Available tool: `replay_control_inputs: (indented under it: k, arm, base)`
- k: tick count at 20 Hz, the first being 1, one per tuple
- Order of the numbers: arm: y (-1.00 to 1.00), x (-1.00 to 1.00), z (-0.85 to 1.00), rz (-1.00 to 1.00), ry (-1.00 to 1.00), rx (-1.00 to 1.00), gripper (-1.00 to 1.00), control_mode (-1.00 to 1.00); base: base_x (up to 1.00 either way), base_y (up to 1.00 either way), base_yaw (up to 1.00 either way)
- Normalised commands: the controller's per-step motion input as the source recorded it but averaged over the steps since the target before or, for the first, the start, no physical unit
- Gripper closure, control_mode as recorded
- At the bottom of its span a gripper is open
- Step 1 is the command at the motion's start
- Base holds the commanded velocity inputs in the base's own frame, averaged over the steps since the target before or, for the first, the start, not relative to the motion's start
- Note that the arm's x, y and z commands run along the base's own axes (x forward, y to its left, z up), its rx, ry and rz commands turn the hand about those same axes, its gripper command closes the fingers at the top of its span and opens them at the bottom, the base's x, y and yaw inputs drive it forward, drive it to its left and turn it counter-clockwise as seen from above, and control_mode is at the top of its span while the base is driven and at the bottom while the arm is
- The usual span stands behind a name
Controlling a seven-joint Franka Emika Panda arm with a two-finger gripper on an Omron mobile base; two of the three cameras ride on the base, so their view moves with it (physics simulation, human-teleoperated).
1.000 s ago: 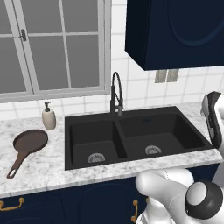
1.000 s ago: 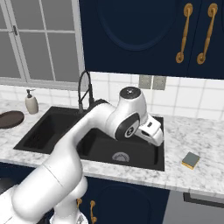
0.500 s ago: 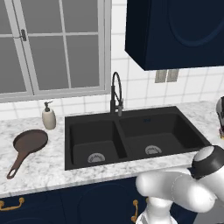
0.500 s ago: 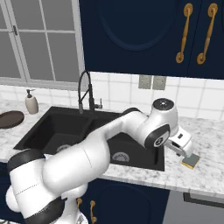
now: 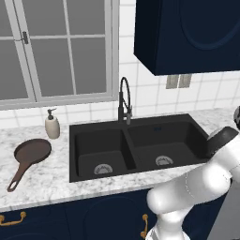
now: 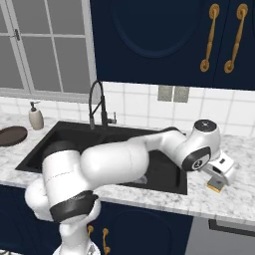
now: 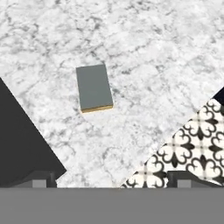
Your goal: Pick the pan and sponge and place them into the sink. Then turn on the water.
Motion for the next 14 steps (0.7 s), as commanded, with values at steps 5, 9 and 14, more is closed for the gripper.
replay_control_inputs:
  k: [5,9,14]
  arm:
    - [-0.32,0.55,-0.18,0.0,0.1,0.05,-1.0,-1.0]
    - [-0.31,0.39,-0.19,0.0,0.18,0.15,-1.0,-1.0]
    - [-0.21,0.19,-0.35,0.0,0.09,0.15,-1.0,-1.0]
  base:
    - [0.0,0.0,0.0]
    - [0.0,0.0,0.0]
    - [0.0,0.0,0.0]
